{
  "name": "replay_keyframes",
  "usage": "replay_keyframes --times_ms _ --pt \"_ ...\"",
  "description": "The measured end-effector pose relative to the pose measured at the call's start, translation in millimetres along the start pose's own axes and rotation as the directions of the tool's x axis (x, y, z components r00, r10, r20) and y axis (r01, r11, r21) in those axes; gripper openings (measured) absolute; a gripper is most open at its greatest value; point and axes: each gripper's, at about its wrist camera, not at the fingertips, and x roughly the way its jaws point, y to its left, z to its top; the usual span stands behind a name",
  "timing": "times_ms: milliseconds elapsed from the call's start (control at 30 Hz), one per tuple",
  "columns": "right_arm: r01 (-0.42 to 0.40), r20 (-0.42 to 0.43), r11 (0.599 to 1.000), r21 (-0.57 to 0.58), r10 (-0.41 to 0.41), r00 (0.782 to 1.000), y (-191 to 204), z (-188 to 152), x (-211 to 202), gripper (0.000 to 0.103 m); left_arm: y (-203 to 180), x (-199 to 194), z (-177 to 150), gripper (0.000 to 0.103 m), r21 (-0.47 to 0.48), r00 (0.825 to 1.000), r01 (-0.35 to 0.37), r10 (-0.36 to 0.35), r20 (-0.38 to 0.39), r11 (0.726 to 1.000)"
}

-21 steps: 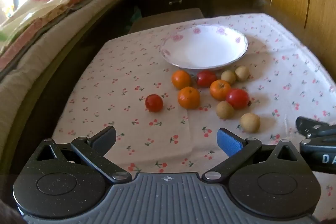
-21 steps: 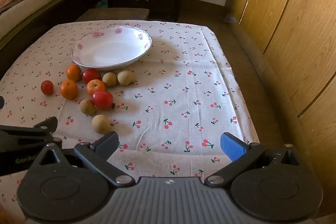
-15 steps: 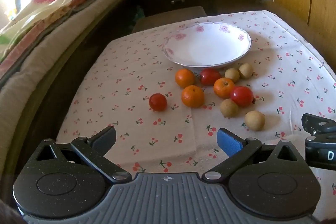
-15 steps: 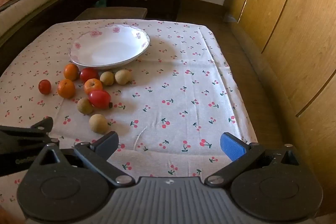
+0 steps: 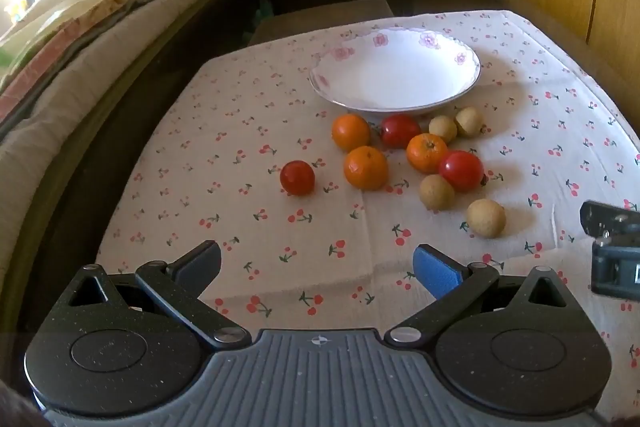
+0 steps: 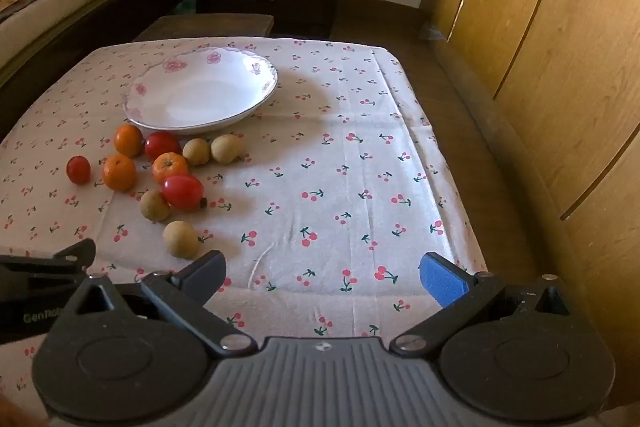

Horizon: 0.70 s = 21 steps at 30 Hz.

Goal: Organize fruits

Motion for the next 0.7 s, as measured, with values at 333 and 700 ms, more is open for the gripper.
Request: replay_keyframes --times_ms 333,700 --pt "-0.001 -0.005 1.0 -0.007 0.0 1.0 2.1 1.0 3.6 0.103 2.2 1.9 1.1 0.103 -0.021 0.999 0.025 -0.026 -0.024 0.999" --pt "0.004 -0.017 1.0 -0.025 -0.004 1.0 5.2 0.4 5.7 0.103 2.6 1.8 2.5 0.103 -0.03 0.999 0.033 -0.034 -0.027 0.999"
